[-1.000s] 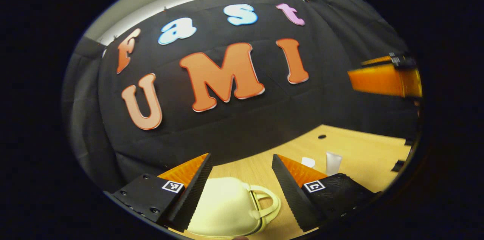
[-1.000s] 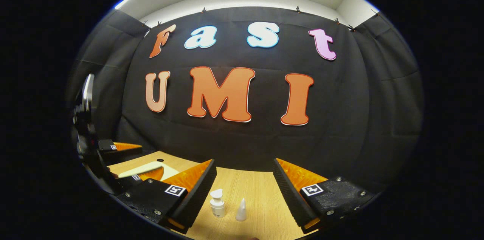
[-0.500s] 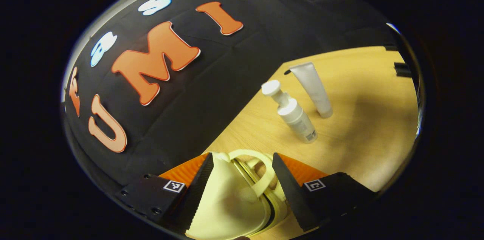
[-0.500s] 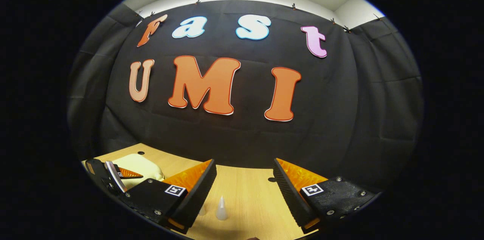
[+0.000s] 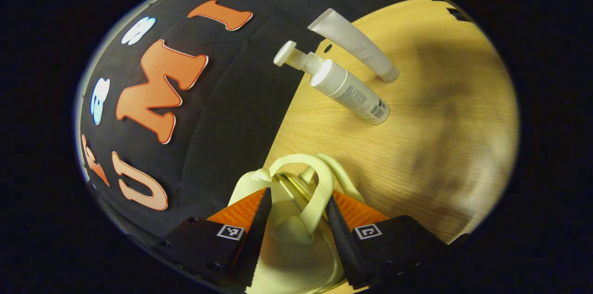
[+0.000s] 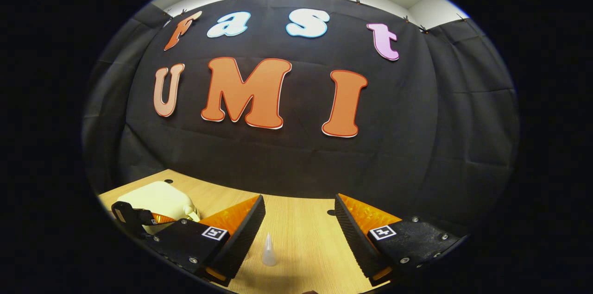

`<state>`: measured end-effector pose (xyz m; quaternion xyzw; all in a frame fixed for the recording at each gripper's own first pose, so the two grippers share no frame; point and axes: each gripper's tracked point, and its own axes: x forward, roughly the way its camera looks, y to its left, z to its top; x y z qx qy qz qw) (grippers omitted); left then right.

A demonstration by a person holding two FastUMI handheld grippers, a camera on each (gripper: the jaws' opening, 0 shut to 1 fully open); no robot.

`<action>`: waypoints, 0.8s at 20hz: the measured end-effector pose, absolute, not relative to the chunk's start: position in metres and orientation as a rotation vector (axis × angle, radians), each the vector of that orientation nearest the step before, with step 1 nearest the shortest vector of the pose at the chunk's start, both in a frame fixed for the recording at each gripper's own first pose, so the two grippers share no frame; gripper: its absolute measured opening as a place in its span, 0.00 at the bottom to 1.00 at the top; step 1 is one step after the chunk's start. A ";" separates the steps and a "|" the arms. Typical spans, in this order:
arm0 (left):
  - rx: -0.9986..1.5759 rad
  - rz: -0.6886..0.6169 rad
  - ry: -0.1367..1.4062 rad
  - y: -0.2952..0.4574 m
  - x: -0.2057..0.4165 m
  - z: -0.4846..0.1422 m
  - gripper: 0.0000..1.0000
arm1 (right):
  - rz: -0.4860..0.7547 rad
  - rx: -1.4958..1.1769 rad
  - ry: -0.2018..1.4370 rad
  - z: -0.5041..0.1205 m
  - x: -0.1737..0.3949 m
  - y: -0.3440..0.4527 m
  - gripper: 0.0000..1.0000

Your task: First open the suitcase, pack the skin care products into it, and then close the suitcase.

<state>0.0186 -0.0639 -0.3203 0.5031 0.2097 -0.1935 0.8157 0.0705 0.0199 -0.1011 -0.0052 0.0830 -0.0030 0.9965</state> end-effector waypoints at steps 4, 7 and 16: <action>1.128 -0.406 0.386 -0.070 0.020 -0.309 0.29 | 0.012 -0.014 0.191 -0.113 0.070 0.028 0.96; 1.032 -0.373 0.368 -0.062 0.020 -0.289 0.03 | 0.026 -0.018 0.209 -0.122 0.071 0.036 0.96; 0.612 -0.165 0.336 0.028 0.049 -0.178 0.03 | 0.101 -0.031 0.250 -0.136 0.078 0.083 0.96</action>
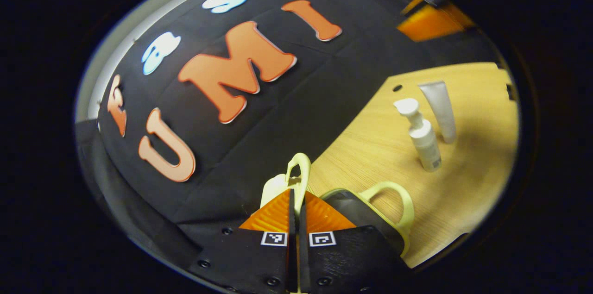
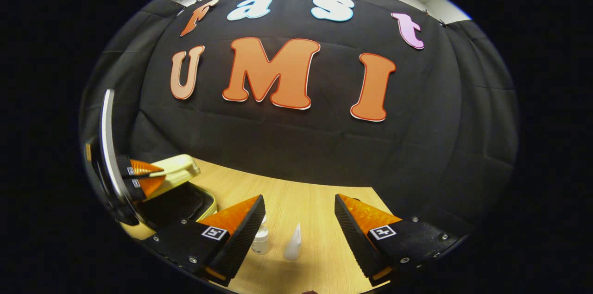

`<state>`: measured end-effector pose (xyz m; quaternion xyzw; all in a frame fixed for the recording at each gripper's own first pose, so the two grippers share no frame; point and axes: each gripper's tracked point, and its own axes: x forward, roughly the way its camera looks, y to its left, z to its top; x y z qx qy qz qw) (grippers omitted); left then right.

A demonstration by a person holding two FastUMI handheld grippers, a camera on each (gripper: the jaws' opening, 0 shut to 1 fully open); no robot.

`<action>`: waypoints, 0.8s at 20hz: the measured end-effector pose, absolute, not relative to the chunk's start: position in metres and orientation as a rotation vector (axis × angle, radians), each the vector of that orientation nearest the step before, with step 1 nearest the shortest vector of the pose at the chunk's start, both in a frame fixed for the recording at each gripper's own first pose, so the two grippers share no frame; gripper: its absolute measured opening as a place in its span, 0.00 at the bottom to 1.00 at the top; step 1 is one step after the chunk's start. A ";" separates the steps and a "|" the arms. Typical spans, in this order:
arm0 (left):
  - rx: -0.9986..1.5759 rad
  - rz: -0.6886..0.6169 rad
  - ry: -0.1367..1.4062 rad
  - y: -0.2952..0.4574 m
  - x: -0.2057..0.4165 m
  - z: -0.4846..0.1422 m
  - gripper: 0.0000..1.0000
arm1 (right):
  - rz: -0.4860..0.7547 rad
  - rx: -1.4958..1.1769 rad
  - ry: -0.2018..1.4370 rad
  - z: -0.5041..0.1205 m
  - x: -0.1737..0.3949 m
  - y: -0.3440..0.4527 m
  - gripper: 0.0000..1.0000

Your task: First open the suitcase, pack the skin care products into it, and then close the suitcase.

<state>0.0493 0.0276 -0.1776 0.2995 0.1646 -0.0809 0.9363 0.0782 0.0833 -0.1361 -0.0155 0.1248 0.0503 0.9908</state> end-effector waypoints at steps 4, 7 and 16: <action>0.421 -0.093 0.336 0.079 0.063 -0.150 0.02 | 0.127 -0.038 0.268 -0.142 0.083 0.106 0.96; 0.349 -0.024 0.316 0.132 0.071 -0.134 0.02 | 0.123 -0.039 0.297 -0.149 0.086 0.119 0.96; 0.354 0.088 0.265 0.246 0.074 -0.143 0.03 | 0.051 -0.082 0.318 -0.142 0.106 0.150 0.96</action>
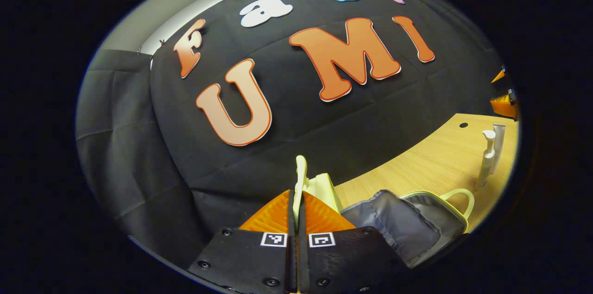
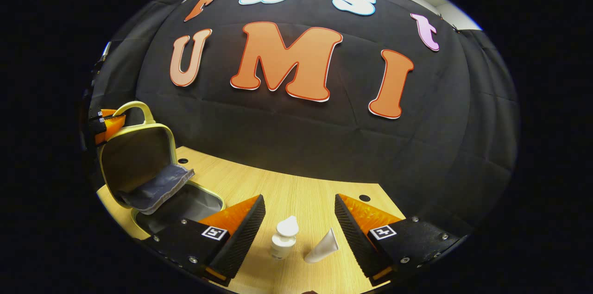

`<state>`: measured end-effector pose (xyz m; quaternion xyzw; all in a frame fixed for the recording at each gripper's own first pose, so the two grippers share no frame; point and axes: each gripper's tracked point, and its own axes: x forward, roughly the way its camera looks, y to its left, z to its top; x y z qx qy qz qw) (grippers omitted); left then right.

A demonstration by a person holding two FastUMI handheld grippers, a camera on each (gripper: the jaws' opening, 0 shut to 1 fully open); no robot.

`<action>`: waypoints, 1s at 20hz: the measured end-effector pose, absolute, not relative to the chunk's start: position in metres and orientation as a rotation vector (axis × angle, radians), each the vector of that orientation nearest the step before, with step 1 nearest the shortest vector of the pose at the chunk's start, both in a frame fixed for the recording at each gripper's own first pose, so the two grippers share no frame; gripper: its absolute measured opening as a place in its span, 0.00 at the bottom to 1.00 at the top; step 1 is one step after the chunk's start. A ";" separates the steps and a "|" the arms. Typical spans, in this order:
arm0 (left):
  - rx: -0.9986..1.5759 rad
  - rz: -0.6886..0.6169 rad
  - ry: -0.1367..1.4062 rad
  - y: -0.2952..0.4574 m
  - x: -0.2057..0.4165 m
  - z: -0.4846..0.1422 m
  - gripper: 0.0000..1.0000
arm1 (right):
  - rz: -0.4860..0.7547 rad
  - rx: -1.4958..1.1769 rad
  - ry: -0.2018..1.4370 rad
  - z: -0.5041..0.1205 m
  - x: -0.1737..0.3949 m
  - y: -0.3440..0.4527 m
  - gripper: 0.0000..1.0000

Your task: First open the suitcase, pack the skin care products into it, and then close the suitcase.

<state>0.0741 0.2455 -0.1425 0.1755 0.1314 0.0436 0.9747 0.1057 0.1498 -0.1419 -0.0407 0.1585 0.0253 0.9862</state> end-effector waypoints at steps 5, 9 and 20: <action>0.231 0.137 0.279 0.306 0.073 -0.161 0.03 | 0.015 -0.078 0.324 -0.127 0.110 0.172 0.96; 0.151 0.212 0.337 0.366 0.071 -0.192 0.03 | -0.017 -0.065 0.337 -0.123 0.112 0.175 0.96; -0.011 0.321 0.705 0.462 0.050 -0.392 0.03 | -0.043 -0.085 0.387 -0.131 0.111 0.181 0.96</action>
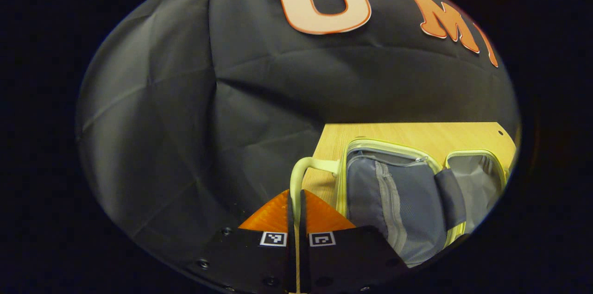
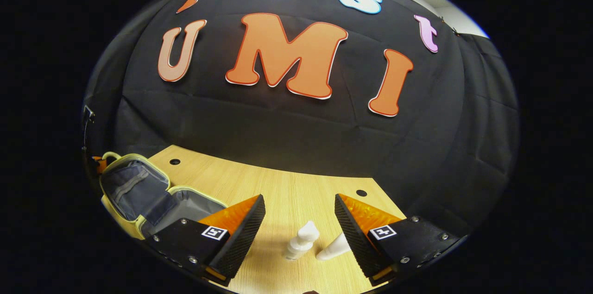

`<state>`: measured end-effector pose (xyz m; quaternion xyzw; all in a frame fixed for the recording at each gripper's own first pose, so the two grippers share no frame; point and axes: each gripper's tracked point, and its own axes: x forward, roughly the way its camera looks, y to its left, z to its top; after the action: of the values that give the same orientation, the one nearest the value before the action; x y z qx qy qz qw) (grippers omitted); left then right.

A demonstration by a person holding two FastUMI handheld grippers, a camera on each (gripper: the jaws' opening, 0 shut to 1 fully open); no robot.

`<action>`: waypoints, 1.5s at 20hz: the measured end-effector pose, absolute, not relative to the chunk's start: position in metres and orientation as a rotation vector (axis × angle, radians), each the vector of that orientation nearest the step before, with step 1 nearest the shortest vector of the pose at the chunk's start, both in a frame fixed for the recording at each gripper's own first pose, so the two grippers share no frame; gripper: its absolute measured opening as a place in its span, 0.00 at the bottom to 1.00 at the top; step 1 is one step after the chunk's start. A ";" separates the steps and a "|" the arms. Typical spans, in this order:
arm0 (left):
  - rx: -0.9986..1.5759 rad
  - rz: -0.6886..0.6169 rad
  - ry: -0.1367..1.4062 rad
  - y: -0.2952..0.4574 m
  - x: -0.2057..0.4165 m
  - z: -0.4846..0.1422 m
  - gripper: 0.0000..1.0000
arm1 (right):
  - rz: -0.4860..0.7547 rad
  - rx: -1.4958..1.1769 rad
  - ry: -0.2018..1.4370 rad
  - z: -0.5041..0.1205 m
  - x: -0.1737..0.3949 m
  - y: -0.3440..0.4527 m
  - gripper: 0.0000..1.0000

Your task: First open the suitcase, pack the skin care products into it, and then close the suitcase.

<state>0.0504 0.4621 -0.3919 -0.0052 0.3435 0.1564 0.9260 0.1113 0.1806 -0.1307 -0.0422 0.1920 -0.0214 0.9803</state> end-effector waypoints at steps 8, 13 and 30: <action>0.026 0.361 0.708 0.431 0.050 -0.386 0.58 | -0.068 -0.097 0.369 -0.123 0.091 0.141 0.95; 0.126 0.283 0.458 0.319 0.040 -0.242 0.92 | 0.032 -0.064 0.302 -0.118 0.072 0.107 0.96; 0.051 -0.158 0.325 -0.103 0.028 -0.197 1.00 | 0.236 -0.005 0.334 -0.204 0.034 0.040 0.96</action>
<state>0.0278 -0.1029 -0.1967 0.0255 0.1617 -0.0784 0.9834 0.0344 0.0395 -0.2043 -0.0025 0.1658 0.1174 0.9792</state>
